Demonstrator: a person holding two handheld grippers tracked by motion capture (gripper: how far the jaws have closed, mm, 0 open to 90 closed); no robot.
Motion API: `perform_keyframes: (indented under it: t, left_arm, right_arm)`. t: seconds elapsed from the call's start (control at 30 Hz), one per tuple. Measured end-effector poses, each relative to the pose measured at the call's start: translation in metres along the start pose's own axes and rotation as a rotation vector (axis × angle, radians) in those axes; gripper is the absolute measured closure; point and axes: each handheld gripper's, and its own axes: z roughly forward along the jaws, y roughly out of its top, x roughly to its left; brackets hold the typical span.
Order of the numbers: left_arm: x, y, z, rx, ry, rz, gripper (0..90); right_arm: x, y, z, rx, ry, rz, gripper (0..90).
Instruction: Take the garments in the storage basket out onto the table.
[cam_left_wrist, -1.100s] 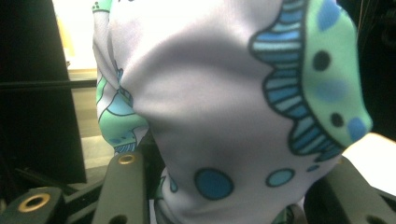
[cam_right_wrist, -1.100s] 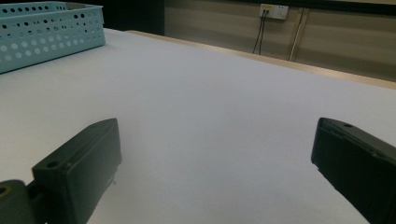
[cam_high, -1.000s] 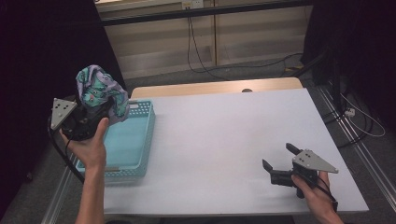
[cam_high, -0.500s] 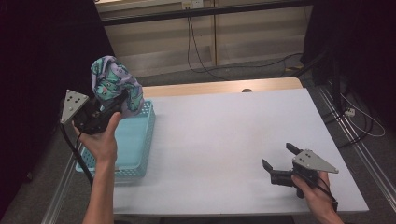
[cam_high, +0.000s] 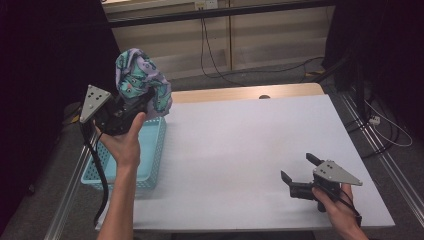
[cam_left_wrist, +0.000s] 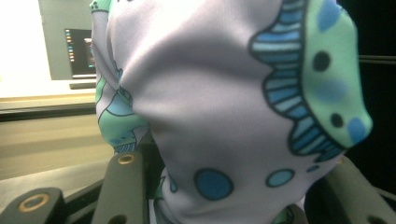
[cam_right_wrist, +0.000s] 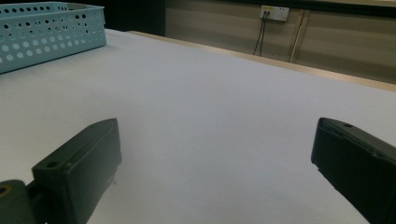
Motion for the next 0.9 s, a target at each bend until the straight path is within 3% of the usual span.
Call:
perform_keyframes:
  t: [0.3,0.67,0.9]
  left_arm:
    - [-0.019,-0.007,0.023,0.040,-0.085,-0.007,50.4]
    - [-0.037,-0.026,0.038,0.119,-0.149,-0.006,50.2]
    - [-0.053,-0.039,0.051,0.178,-0.188,0.018,50.1]
  right_arm:
    - [0.000,0.000,0.000,0.001,-0.003,0.002,1.4]
    - [0.000,0.000,-0.001,0.001,-0.002,0.000,1.4]
    - [0.001,0.000,-0.001,0.001,0.003,-0.001,1.4]
